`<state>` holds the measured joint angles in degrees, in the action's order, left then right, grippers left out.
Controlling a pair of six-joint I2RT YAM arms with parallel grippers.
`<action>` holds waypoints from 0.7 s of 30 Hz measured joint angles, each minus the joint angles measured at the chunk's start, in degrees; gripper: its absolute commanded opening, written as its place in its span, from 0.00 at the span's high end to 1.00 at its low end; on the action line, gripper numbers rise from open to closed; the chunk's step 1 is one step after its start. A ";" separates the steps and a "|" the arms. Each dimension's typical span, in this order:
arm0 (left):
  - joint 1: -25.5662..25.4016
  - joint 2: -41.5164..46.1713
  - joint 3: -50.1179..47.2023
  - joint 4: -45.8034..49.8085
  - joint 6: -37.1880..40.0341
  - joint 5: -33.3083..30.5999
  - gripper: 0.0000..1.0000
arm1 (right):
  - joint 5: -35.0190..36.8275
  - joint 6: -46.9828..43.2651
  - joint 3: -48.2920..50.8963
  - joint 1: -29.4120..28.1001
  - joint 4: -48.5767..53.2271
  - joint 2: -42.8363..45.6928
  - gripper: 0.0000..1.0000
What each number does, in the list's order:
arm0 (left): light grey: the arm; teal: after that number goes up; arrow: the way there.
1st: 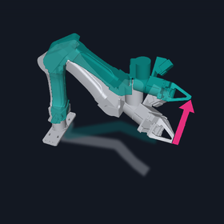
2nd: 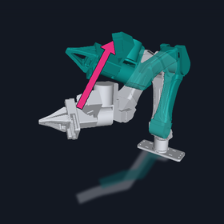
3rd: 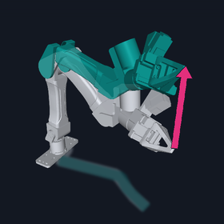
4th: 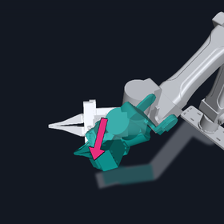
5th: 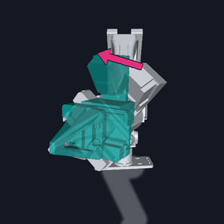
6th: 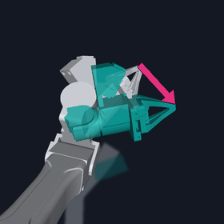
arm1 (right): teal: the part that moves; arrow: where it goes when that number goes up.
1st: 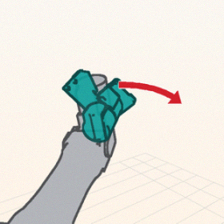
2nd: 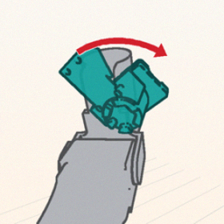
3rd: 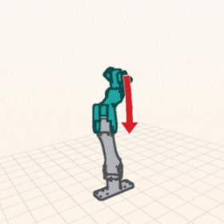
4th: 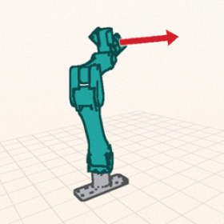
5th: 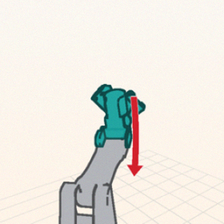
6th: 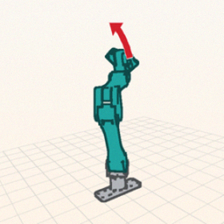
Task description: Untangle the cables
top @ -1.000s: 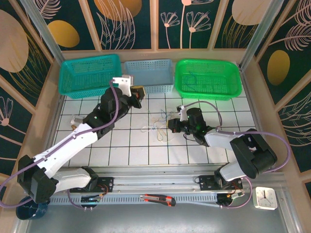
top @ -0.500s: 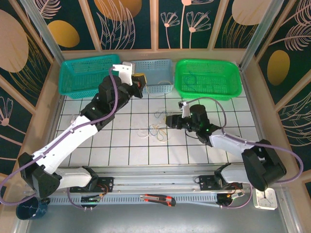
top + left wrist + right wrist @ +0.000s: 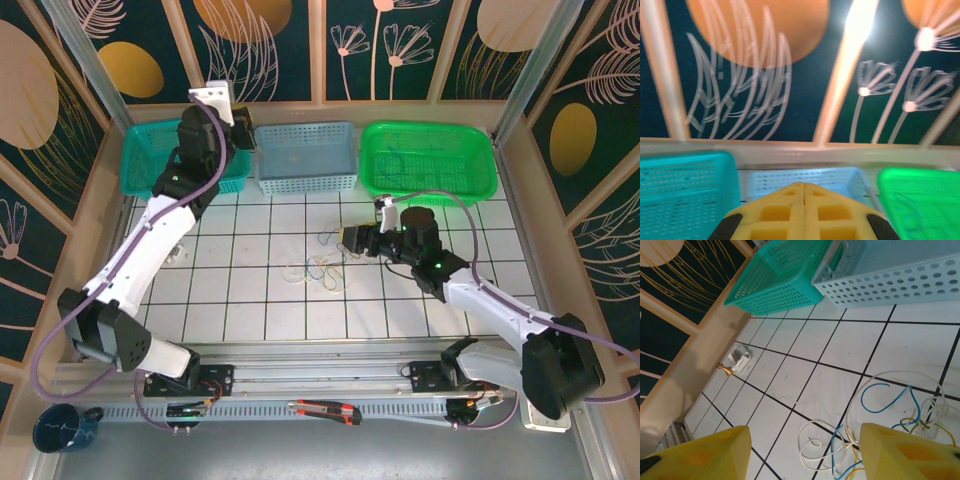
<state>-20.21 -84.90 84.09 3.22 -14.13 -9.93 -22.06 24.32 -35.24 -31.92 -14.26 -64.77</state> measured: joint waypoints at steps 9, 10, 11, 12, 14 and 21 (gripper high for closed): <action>5.77 -10.97 7.91 0.11 1.03 -1.36 1.00 | 1.27 0.63 -0.04 0.00 -0.02 1.05 0.38; 5.79 -12.39 9.46 0.24 1.05 -1.27 1.00 | 1.20 0.76 -0.04 0.35 -0.02 1.03 0.38; 5.79 -14.10 11.52 0.37 1.07 -1.18 1.00 | 1.18 1.03 -0.04 0.76 -0.04 1.03 0.38; 5.79 -15.78 13.51 0.46 1.05 -1.03 1.00 | 1.20 1.16 -0.04 1.36 -0.09 1.01 0.38; 5.77 -19.45 17.79 0.81 1.05 -0.79 1.00 | 1.20 1.51 -0.04 2.58 -0.11 0.98 0.38; 5.79 -32.65 33.62 5.05 1.05 -0.50 1.00 | 0.52 2.43 -0.04 4.37 -0.52 0.92 0.38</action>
<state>-14.41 -117.56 117.71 8.27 -13.08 -10.44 -21.54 26.74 -35.29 -27.55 -14.79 -63.86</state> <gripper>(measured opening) 0.049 0.617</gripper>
